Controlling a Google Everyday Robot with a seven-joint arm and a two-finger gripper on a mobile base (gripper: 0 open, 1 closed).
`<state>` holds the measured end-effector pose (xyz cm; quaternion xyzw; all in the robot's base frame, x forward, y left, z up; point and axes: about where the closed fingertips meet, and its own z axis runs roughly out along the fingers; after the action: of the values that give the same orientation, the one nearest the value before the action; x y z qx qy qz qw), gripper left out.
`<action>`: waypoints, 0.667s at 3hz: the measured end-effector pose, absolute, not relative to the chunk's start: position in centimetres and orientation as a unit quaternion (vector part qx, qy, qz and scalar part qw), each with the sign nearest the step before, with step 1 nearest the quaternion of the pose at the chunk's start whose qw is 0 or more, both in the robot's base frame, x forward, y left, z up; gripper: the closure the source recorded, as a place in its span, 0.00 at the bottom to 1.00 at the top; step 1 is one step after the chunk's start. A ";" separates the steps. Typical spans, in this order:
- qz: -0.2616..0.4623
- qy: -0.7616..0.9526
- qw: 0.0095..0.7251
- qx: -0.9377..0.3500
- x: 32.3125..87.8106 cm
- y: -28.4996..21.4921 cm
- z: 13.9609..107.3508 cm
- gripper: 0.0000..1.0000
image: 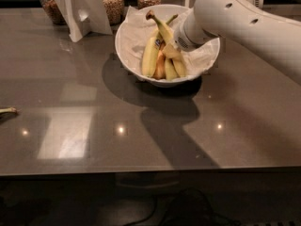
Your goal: Pick banana from white bowl
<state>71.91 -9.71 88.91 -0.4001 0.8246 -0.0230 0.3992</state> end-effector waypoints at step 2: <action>-0.018 0.828 0.396 -0.396 71.5 -9.9 88.6 1.00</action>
Offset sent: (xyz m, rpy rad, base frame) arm -0.0089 -0.0084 -0.0056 0.0218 0.0219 -0.0143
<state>71.50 -9.93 88.57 -0.3961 0.8280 -0.0180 0.3963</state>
